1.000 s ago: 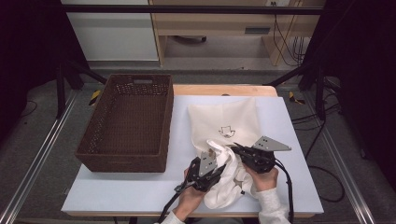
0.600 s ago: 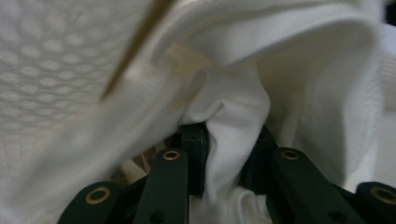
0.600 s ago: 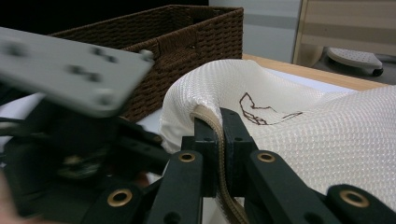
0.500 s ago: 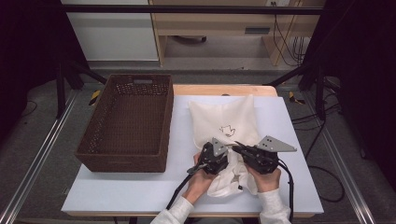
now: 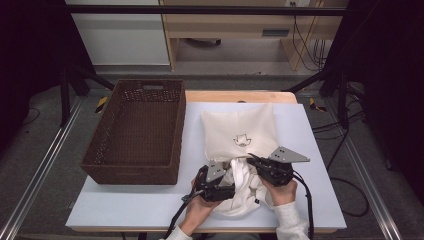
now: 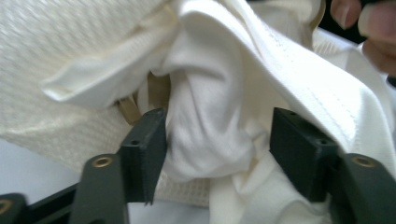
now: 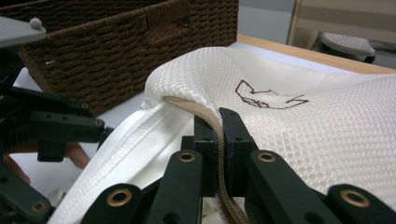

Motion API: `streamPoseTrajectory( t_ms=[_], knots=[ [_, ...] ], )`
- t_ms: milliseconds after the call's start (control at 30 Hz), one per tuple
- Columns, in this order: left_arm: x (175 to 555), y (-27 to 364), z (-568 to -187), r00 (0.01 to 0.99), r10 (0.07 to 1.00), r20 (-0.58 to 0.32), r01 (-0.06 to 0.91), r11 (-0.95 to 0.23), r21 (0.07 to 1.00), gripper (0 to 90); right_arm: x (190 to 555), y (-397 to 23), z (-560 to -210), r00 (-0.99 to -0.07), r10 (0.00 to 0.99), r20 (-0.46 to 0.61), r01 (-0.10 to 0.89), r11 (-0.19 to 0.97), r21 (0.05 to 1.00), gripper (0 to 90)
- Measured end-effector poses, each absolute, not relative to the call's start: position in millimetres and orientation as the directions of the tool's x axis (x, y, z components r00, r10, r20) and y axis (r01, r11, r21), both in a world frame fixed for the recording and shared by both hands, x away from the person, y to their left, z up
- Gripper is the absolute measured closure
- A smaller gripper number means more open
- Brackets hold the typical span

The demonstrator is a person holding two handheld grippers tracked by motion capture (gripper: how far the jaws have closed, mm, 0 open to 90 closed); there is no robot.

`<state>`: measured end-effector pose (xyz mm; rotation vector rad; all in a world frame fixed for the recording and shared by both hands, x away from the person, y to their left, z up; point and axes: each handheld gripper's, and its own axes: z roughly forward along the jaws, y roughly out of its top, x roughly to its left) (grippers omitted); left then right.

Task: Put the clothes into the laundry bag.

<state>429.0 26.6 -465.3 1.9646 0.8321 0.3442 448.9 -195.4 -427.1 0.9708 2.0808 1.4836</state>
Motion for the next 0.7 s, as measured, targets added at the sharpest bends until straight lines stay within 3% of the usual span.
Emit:
streamPoseTrajectory(
  t_ms=[133,167,200,233,500,700],
  knots=[
    [435.5,10.1,-473.6,0.738,0.669,-0.085,0.427,-0.366,0.827,60.3,450.8,-192.1,-430.4,-0.675,0.735,0.068,0.31,0.199,0.93,86.7],
    [436.4,6.4,-473.4,0.737,0.672,-0.079,0.428,-0.372,0.824,60.3,450.8,-192.1,-430.4,-0.675,0.735,0.068,0.31,0.199,0.93,86.7],
    [434.8,2.5,-469.3,0.736,0.674,-0.058,0.411,-0.378,0.83,71.0,451.1,-192.9,-430.4,-0.675,0.734,0.074,0.313,0.194,0.93,86.7],
    [434.8,2.5,-469.3,0.736,0.674,-0.058,0.411,-0.378,0.83,72.9,451.1,-192.9,-430.4,-0.675,0.734,0.074,0.313,0.194,0.93,86.7],
    [430.2,-16.3,-442.3,0.75,0.661,0.017,0.354,-0.424,0.834,74.6,448.4,-198.5,-423.7,-0.677,0.73,0.092,0.302,0.161,0.94,86.8],
    [455.0,-31.8,-452.9,0.723,0.69,0.035,0.403,-0.462,0.79,72.5,444.4,-200.9,-418.1,-0.677,0.73,0.093,0.294,0.152,0.944,86.8]
  ],
)
